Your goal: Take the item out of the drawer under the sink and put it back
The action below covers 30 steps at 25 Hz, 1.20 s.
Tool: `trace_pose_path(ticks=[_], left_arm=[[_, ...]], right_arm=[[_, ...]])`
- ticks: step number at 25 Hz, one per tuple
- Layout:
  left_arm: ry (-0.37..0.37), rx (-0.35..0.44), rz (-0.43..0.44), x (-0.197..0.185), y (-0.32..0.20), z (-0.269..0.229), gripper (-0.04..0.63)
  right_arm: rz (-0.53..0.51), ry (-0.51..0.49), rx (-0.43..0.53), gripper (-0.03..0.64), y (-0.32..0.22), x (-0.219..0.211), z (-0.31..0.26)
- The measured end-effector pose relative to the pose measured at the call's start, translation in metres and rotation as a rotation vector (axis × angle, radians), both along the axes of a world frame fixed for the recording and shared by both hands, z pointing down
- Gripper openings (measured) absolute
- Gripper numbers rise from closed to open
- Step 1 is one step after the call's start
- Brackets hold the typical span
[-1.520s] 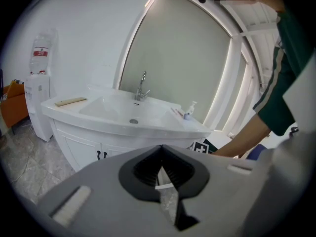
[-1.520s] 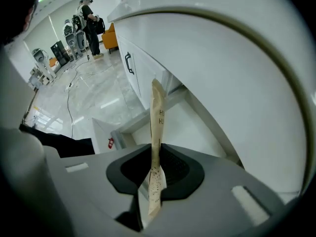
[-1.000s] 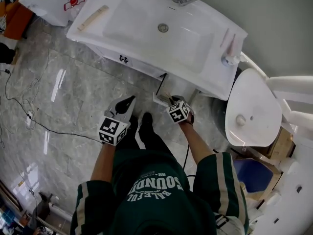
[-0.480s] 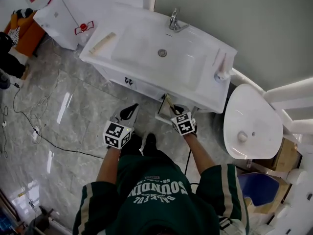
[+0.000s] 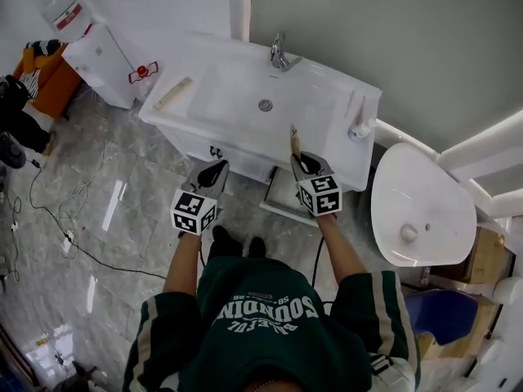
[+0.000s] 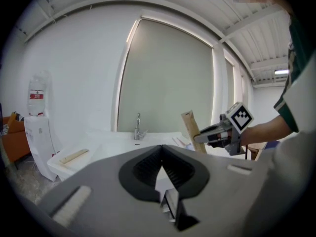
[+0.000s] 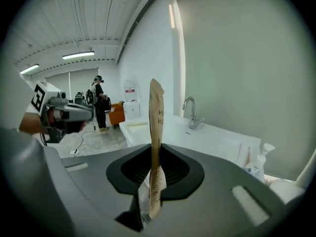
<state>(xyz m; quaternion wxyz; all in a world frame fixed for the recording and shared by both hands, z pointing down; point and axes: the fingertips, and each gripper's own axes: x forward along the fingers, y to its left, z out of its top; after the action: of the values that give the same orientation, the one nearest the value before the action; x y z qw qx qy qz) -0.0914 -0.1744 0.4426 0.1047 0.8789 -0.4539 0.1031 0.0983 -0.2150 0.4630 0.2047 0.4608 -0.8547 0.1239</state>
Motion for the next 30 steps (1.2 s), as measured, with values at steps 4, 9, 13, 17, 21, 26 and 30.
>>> trace_pose_path(ticks=[4,9,13,17,21,26,30], left_arm=[[-0.007,0.043,0.0,-0.002,-0.007,-0.018,0.049],[-0.006,0.072,-0.005,-0.004,-0.013,-0.035,0.049],[-0.007,0.083,0.003,-0.001,-0.012,-0.038,0.049],[-0.003,0.075,0.004,-0.001,-0.012,-0.036,0.049],[-0.003,0.065,0.012,0.002,-0.01,-0.031,0.049],[-0.001,0.057,0.017,0.002,-0.01,-0.029,0.049],[-0.004,0.049,0.023,0.002,-0.011,-0.025,0.049]], right_arm=[[0.027,-0.067,0.086,0.049,-0.004,0.005,-0.051],[0.034,-0.112,0.163,0.049,-0.003,0.006,-0.092],[0.038,-0.112,0.191,0.049,0.0,0.007,-0.099],[0.045,-0.129,0.179,0.049,-0.001,0.01,-0.097],[0.047,-0.138,0.17,0.049,0.001,0.011,-0.093],[0.039,-0.134,0.156,0.049,0.002,0.006,-0.087],[0.038,-0.137,0.148,0.049,0.001,0.003,-0.082]])
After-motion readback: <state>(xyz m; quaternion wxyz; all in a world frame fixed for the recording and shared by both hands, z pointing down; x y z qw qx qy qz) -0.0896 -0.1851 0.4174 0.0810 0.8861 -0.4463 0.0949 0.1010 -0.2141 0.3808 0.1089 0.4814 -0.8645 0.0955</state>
